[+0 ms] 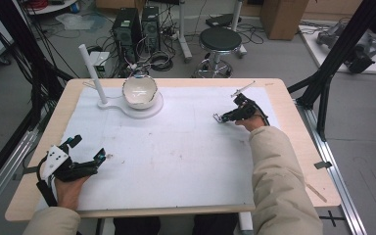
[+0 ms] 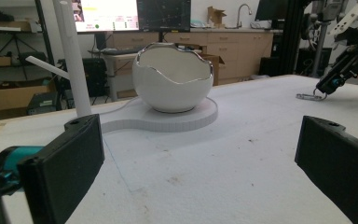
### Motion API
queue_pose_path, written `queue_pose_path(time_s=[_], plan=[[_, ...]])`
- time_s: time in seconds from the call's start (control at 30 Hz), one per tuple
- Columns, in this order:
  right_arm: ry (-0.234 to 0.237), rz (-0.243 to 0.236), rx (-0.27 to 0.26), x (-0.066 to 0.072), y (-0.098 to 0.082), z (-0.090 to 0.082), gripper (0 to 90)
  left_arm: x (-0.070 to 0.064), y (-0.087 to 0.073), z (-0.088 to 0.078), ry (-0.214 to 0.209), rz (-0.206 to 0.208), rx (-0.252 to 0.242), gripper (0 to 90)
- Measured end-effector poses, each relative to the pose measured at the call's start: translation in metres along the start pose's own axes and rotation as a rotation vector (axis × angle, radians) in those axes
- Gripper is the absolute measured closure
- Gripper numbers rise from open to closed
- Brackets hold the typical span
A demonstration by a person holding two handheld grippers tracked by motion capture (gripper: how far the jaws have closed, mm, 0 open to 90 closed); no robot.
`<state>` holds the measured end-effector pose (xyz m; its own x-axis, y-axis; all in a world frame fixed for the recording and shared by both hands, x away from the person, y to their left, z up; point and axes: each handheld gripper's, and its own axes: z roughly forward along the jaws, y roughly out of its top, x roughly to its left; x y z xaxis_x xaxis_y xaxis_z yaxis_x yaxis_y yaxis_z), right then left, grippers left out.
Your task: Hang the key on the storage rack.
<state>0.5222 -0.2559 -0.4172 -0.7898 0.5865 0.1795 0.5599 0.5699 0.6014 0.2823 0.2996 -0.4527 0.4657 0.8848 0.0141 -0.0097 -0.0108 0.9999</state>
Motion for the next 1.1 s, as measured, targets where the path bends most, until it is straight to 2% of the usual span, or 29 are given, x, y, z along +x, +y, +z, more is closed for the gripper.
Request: queue_pose_path(time_s=[0.17,0.37,0.53,0.8,0.9,1.1], plan=[[-0.006,-0.013,0.017,0.0011,0.0001,0.0018,75.8,-0.0001,-0.0001,-0.0001,0.002,0.000,-0.004,1.7],[-0.007,-0.024,0.011,0.0023,0.0012,0.0001,79.1,-0.0003,-0.0002,-0.0001,0.002,-0.002,-0.006,1.7],[-0.004,-0.042,0.011,0.0022,0.0011,-0.0014,85.7,-0.0004,-0.0003,-0.0001,0.002,-0.005,-0.007,1.7],[-0.012,-0.033,0.014,0.0048,0.0022,-0.0019,87.4,-0.0002,-0.0001,-0.0003,0.002,0.000,-0.006,1.7],[-0.021,-0.046,0.014,0.0054,0.0027,-0.0015,88.0,-0.0001,-0.0001,-0.0003,0.002,0.000,-0.006,1.7],[-0.041,0.017,0.020,0.0074,0.0036,-0.0020,88.9,-0.0001,-0.0001,-0.0002,0.002,-0.002,-0.006,1.7]])
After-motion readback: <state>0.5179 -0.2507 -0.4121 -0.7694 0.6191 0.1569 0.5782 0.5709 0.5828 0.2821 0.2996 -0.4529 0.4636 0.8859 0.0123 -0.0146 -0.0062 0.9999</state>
